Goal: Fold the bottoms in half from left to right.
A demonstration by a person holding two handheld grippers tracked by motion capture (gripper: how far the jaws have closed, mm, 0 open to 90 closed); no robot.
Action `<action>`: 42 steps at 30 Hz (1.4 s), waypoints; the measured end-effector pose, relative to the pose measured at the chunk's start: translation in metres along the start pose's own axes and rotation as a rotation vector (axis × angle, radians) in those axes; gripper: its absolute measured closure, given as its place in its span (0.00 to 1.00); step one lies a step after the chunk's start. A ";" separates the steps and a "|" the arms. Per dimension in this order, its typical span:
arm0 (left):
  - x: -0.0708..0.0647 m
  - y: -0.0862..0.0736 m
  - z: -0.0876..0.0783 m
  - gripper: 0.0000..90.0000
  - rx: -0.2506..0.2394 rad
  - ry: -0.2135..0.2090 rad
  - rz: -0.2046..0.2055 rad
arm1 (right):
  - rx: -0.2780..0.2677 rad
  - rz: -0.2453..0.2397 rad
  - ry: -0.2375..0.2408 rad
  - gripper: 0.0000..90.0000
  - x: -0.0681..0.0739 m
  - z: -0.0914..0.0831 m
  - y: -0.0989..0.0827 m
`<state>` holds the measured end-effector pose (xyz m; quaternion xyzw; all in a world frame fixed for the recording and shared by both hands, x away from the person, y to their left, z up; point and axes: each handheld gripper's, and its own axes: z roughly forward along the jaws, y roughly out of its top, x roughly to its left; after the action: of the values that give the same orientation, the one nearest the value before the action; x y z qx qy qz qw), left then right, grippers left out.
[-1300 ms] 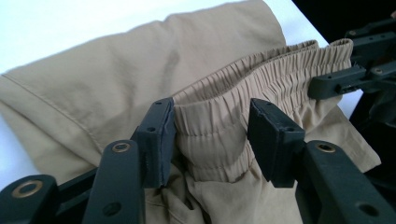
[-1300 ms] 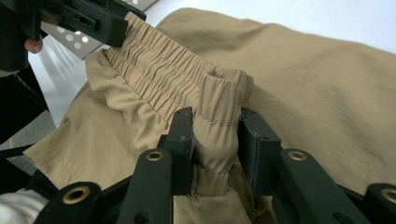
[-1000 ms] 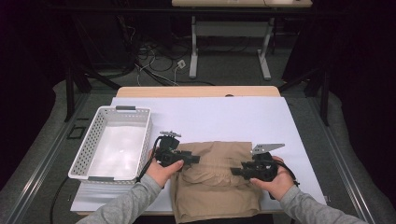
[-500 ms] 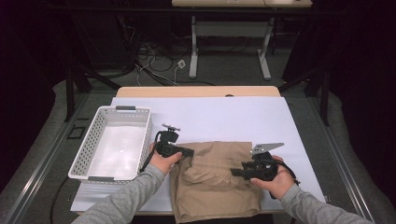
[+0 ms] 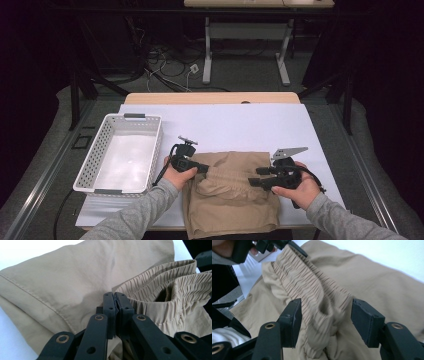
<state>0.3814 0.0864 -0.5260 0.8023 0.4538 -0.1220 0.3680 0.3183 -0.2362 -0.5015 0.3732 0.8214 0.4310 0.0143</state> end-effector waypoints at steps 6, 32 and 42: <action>-0.001 0.000 -0.001 0.96 0.001 -0.003 -0.007 | -0.012 -0.022 -0.025 0.49 -0.003 -0.018 0.016; -0.010 -0.003 -0.008 0.99 0.015 -0.036 0.052 | 0.281 -0.047 0.025 0.97 -0.033 0.033 0.034; -0.027 -0.013 -0.022 0.99 0.013 -0.062 0.101 | 0.239 -0.026 0.086 0.97 -0.023 0.015 0.028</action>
<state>0.3524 0.0892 -0.5025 0.8225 0.4003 -0.1311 0.3822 0.3570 -0.2305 -0.4979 0.3429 0.8715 0.3455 -0.0598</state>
